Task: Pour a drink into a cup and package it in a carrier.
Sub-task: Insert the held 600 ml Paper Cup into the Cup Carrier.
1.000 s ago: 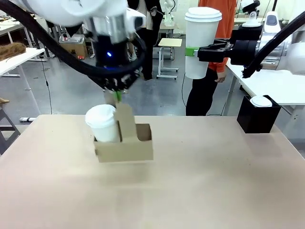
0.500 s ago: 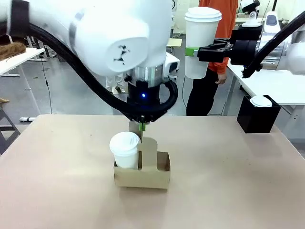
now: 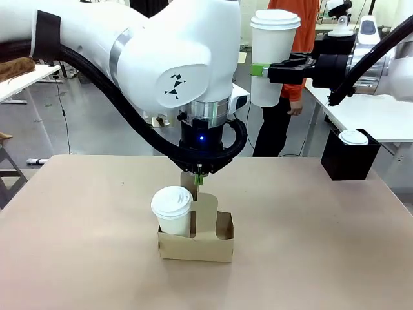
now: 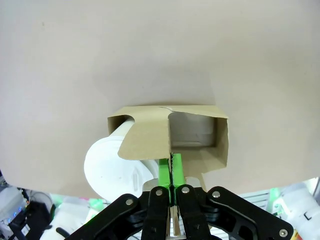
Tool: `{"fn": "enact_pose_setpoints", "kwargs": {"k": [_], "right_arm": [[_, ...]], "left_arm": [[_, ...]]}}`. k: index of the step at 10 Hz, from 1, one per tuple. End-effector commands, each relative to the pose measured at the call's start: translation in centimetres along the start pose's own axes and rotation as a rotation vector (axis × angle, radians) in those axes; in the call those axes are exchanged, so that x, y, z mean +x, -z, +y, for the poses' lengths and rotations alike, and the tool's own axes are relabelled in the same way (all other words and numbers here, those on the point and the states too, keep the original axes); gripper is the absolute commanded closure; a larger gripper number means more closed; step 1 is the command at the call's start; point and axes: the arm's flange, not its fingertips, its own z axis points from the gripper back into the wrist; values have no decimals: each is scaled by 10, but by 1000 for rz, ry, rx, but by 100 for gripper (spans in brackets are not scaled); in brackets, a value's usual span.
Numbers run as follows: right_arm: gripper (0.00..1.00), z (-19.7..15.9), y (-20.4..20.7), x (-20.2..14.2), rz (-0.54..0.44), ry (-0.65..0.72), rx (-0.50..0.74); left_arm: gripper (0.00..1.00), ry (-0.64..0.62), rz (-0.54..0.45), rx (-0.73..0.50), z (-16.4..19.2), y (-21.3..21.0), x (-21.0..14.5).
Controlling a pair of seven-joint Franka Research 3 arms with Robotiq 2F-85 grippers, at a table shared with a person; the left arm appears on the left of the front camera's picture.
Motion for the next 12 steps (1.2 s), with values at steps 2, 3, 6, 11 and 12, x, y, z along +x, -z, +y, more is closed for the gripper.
{"fn": "enact_pose_setpoints", "kwargs": {"k": [2,3,6,11,12], "right_arm": [[19,2,1,4,-9,-9,4],[19,2,1,4,-9,-9,4],[19,2,1,4,-9,-9,4],[19,-61,-4,-22,-42,145,163],[19,-72,-7,-41,-47,108,223]], "left_arm": [[99,1,-5,7,1,0,-2],[99,1,-5,7,1,0,-2],[40,34,-4,-16,9,-10,0],[0,447,20,-223,74,-77,9],[0,574,-7,-285,103,-82,19]]}}
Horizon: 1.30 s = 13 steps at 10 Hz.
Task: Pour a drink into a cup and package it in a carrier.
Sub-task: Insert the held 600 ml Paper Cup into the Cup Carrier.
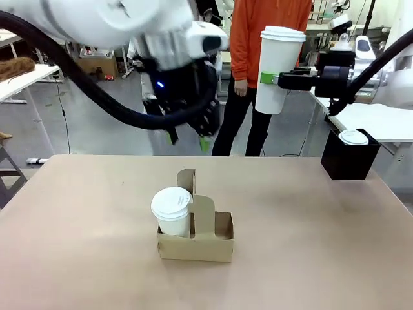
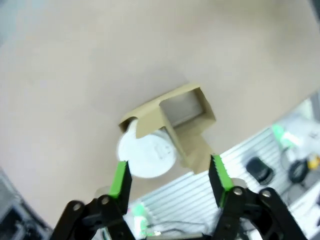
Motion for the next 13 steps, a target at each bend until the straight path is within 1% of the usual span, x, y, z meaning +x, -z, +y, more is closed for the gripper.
{"fn": "enact_pose_setpoints", "kwargs": {"k": [1,2,3,4,5,6,7,8,9,10,11,12,13], "right_arm": [[19,-15,-6,-15,-8,-66,139],[19,-10,-4,-37,1,-60,230],[19,-2,0,-59,28,-62,291],[19,-3,6,-73,55,-65,330],[19,-1,12,-88,66,-80,349],[19,9,22,-105,55,-97,358],[21,9,27,-112,96,-73,338],[21,5,17,-101,71,-53,344],[21,5,17,-101,71,-53,344],[21,5,17,-101,71,-53,344],[27,7,22,-114,82,-49,349],[21,14,32,-130,56,-73,409],[21,21,39,-141,43,-111,443]], "left_arm": [[0,276,-12,-122,59,-12,-24],[0,362,-45,-156,84,-21,-36],[0,431,-107,-167,98,-23,-51],[0,490,-163,-162,108,-21,-59],[0,565,-169,-118,117,-15,-64],[0,614,-219,-88,125,-13,-78],[0,581,-283,-111,131,-12,-78],[0,420,-265,44,121,-5,-76],[0,582,-197,-80,130,-20,-70],[0,582,-197,-80,130,-20,-70],[0,537,-241,-44,130,-14,-74],[0,576,-254,-57,143,-7,-83],[0,597,-277,-135,163,1,-87]]}}
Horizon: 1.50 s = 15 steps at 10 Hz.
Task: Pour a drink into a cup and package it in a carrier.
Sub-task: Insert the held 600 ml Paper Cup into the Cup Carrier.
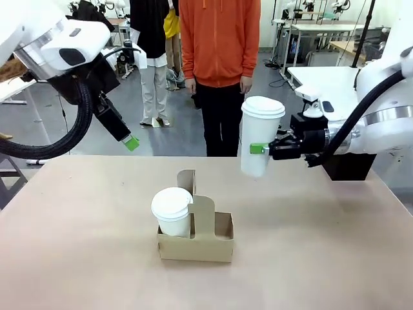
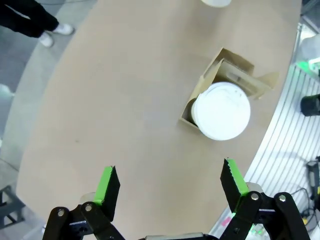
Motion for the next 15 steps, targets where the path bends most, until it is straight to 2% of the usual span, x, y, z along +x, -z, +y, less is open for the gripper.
{"fn": "enact_pose_setpoints", "kwargs": {"k": [1,6,8,9,13,15], "right_arm": [[21,12,20,-18,-43,-70,85],[21,34,73,-63,-41,-56,184],[21,36,83,-74,-70,-40,205],[21,38,88,-80,-76,-40,208],[21,27,95,-108,-84,-30,210],[21,24,96,-122,-55,-33,217]], "left_arm": [[0,48,-76,-82,22,6,-36],[0,110,-217,-87,52,34,-115],[0,62,-242,-124,65,45,-136],[0,86,-182,-87,53,31,-116],[0,86,-182,-87,53,31,-116],[0,86,-182,-87,53,31,-116]]}}
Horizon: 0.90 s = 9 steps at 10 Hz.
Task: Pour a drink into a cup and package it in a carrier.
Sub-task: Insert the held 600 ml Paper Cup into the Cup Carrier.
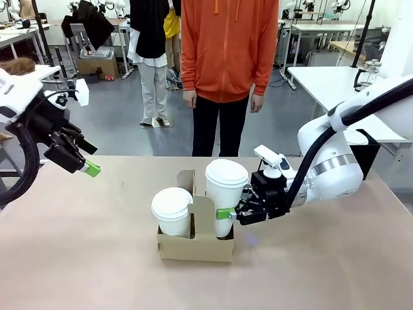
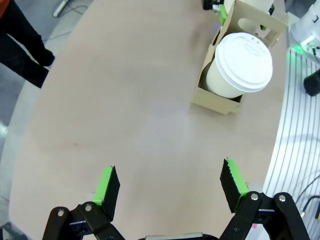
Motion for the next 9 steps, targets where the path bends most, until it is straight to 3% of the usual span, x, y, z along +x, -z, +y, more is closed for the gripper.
{"fn": "enact_pose_setpoints", "kwargs": {"k": [1,7,8,9], "right_arm": [[21,-9,3,-10,19,-38,5],[21,-20,5,-34,142,-34,71],[17,-20,3,-34,135,-31,64],[0,-20,2,-34,150,-47,74]], "left_arm": [[0,-13,-12,-11,-1,-2,1],[0,-13,-12,-11,-1,-2,1],[0,-13,-12,-11,-1,-2,1],[0,-13,-12,-11,-1,-2,1]]}}
